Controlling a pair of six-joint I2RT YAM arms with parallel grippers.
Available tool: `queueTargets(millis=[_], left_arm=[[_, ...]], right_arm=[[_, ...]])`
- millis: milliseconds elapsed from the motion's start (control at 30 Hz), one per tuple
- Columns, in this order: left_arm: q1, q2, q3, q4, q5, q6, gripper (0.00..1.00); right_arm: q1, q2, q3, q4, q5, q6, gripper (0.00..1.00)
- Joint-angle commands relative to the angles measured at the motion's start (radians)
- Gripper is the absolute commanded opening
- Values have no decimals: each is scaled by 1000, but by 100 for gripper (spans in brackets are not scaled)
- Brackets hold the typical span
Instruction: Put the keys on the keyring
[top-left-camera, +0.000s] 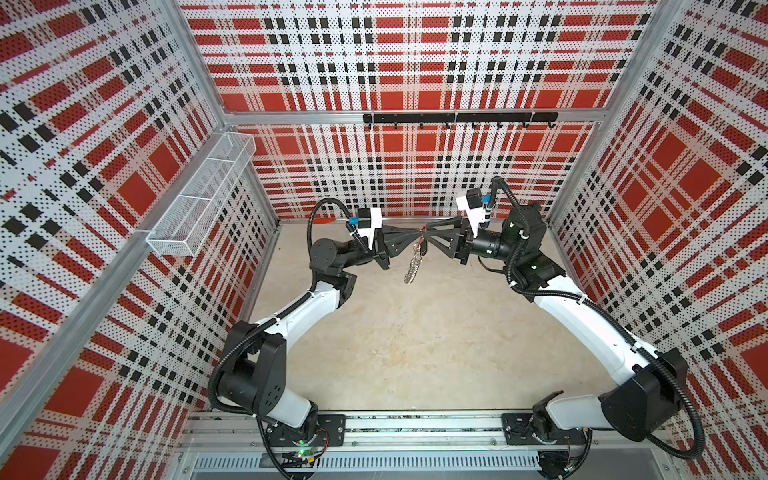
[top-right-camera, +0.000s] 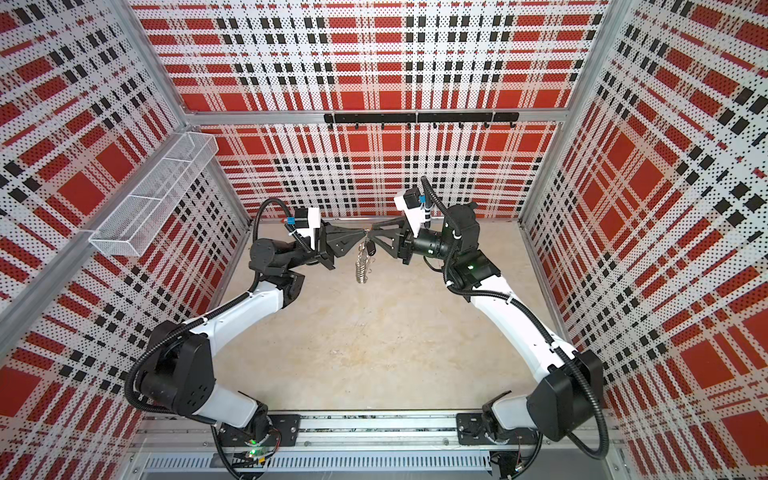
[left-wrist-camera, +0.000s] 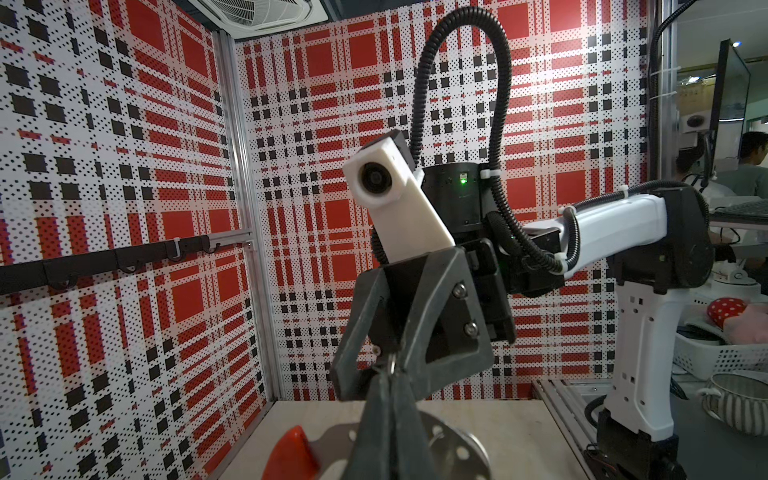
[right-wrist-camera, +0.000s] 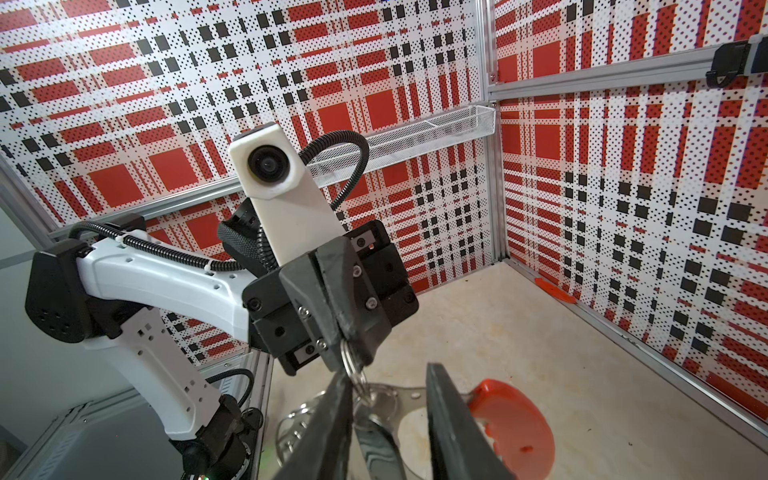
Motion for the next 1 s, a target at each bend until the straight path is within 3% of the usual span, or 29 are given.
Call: queueTargets(millis=[0, 333, 467, 533, 633, 867, 967], left_arm=[[2, -6, 7, 43, -18, -6, 0], [12, -25, -3, 42, -9, -17, 0], [32, -34, -6, 8, -3, -14, 21], [50, -59, -35, -22, -11, 22, 25], [69, -113, -56, -187, -29, 183, 31], [41, -146, 134, -1043, -110, 837, 28], [17, -127, 188, -1205, -135, 962, 27]], right_arm=[[10, 7, 32, 17, -8, -12, 27], [13, 1, 41, -17, 0, -40, 4], [13, 4, 64, -90, 29, -98, 0], [14, 14, 85, -151, 56, -143, 0], [19, 22, 103, -226, 114, -217, 0], [75, 94, 228, -498, 283, -460, 0], [93, 120, 270, -579, 313, -514, 0]])
